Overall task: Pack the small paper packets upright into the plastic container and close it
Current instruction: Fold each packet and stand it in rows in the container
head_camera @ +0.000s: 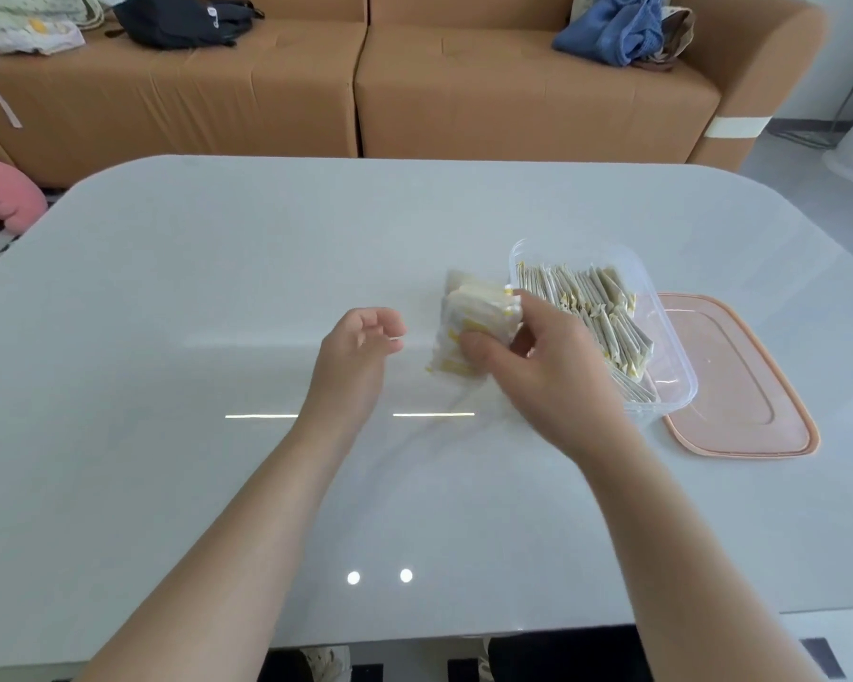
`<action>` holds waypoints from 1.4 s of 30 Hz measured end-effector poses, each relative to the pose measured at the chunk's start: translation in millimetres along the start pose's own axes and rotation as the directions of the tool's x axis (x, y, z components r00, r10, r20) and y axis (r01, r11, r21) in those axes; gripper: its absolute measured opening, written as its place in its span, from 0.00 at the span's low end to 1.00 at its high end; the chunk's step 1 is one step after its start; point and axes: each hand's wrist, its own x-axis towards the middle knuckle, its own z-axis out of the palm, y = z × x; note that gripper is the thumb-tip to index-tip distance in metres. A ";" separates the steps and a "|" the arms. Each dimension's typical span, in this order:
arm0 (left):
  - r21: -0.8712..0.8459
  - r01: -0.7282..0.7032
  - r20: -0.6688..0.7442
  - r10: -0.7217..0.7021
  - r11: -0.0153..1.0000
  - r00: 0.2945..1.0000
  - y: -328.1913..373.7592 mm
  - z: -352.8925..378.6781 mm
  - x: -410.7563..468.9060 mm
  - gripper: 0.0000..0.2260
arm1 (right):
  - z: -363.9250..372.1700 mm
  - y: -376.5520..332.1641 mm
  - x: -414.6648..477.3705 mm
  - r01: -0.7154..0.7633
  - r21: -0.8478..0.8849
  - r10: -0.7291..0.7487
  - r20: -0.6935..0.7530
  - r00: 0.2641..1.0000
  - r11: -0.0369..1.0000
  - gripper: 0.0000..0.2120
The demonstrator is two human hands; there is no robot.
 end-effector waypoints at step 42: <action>0.244 -0.968 0.959 0.163 -0.054 0.232 29.3 83.2 -6.6 0.26 | -104.7 69.5 0.6 -0.178 -0.237 0.188 0.023 0.982 0.955 0.07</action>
